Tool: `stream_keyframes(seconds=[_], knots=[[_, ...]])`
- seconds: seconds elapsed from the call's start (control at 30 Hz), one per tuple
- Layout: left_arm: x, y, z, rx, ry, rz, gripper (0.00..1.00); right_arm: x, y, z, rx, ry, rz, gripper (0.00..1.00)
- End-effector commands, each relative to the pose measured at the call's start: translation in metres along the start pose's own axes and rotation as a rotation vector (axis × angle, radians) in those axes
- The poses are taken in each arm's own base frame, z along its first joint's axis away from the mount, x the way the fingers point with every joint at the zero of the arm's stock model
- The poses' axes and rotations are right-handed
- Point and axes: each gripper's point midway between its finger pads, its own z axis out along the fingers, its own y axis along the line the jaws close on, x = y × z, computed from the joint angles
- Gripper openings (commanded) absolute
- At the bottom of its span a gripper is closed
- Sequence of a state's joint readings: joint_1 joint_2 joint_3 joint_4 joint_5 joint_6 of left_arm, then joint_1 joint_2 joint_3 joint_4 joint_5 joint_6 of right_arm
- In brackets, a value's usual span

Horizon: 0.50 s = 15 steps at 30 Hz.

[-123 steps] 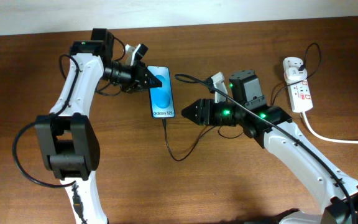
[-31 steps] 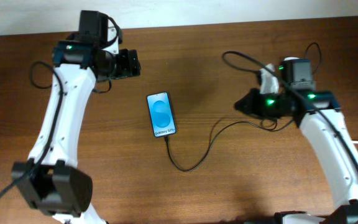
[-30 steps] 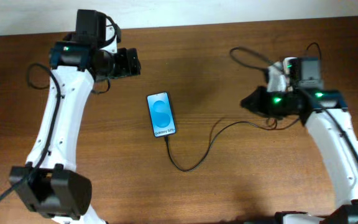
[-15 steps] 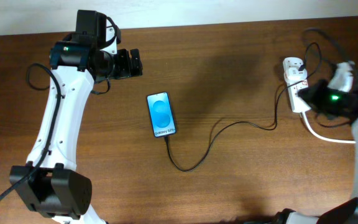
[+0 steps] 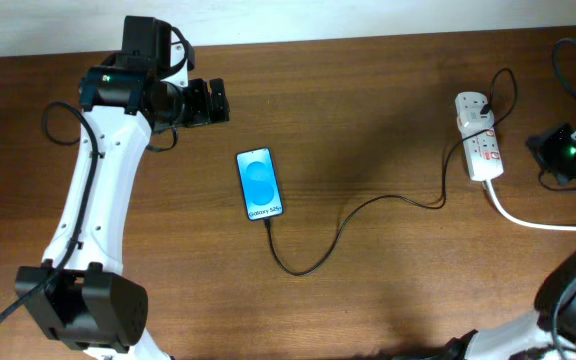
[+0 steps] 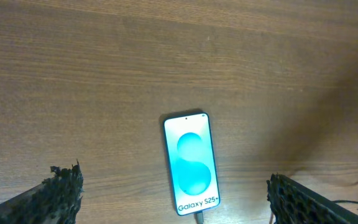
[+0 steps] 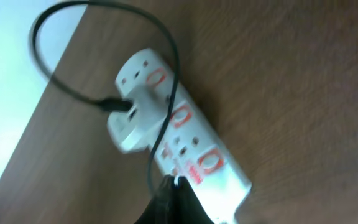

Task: Plug charger to phone and switch on socket
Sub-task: 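Move the right gripper to the power strip's orange switch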

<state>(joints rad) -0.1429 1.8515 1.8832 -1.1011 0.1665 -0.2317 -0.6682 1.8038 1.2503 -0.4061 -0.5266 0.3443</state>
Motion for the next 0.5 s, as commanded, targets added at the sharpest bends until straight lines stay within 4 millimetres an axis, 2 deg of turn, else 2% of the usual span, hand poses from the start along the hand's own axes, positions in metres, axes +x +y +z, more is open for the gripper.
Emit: stream_keyframes(seconds=[0.0, 0.2, 0.47], knots=[[-0.002, 0.004, -0.002, -0.012, -0.009, -0.004, 0.99, -0.009, -0.008, 0.019, -0.005, -0.021, 0.017, 0.04], [-0.002, 0.004, -0.002, -0.012, -0.009, -0.004, 0.99, -0.004, -0.008, 0.052, -0.010, -0.016, -0.022, 0.04], [-0.002, 0.004, -0.002, -0.011, -0.009, -0.004, 0.99, 0.008, -0.004, 0.080, -0.019, 0.006, -0.055, 0.04]])
